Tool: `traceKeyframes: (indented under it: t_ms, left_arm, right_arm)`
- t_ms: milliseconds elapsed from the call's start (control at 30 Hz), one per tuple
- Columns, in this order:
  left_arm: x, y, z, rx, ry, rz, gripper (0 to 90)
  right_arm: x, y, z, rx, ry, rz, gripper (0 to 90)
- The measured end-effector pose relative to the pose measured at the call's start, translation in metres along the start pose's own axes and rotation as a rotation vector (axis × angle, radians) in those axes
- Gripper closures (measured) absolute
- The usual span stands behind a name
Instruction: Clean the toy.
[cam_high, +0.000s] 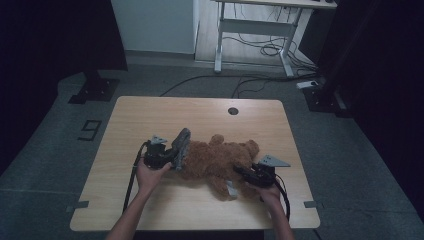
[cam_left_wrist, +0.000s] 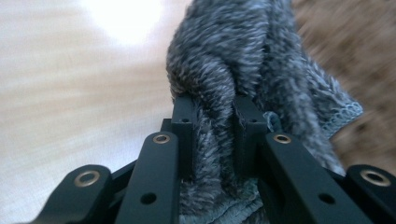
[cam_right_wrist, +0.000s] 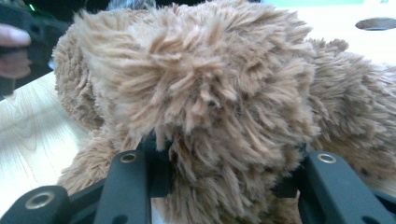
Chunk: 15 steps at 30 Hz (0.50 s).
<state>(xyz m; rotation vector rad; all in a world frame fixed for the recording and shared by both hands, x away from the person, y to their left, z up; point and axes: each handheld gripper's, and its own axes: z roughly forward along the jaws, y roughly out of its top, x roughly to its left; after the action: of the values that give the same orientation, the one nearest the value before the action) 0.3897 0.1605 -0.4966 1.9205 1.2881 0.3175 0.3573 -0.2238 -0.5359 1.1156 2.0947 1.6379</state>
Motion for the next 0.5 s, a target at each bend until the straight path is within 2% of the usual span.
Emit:
traceKeyframes:
  t_ms: [33,100,167,267,300,333,367,500]
  left_arm:
    - [0.000,0.000,0.000,0.000,0.000,0.000,73.7]
    - [0.005,-0.005,0.003,0.011,-0.018,-0.028,73.7]
    - [0.006,-0.003,0.001,0.011,-0.023,-0.029,73.6]
    - [-0.001,0.013,-0.015,-0.033,-0.011,0.019,73.5]
    - [-0.001,0.013,-0.015,-0.033,-0.011,0.019,73.5]
    - [-0.010,0.024,-0.024,-0.065,-0.031,0.045,73.5]
    - [-0.010,0.024,-0.024,-0.065,-0.031,0.045,73.5]
    - [-0.042,0.046,-0.027,-0.094,-0.080,0.118,73.4]
  right_arm:
    - [0.000,0.000,0.000,0.000,0.002,0.001,52.5]
    - [-0.001,0.000,0.000,0.001,0.004,0.004,52.5]
    - [-0.001,0.000,0.000,0.001,0.003,0.005,52.5]
    - [-0.001,0.000,0.000,0.002,0.003,0.012,52.6]
    - [-0.001,0.000,0.000,0.002,0.003,0.012,52.6]
    - [-0.002,0.000,0.000,0.001,0.004,0.018,52.6]
    - [-0.002,0.000,0.000,0.001,0.004,0.018,52.6]
    - [-0.001,0.000,0.000,0.000,0.000,0.012,52.6]
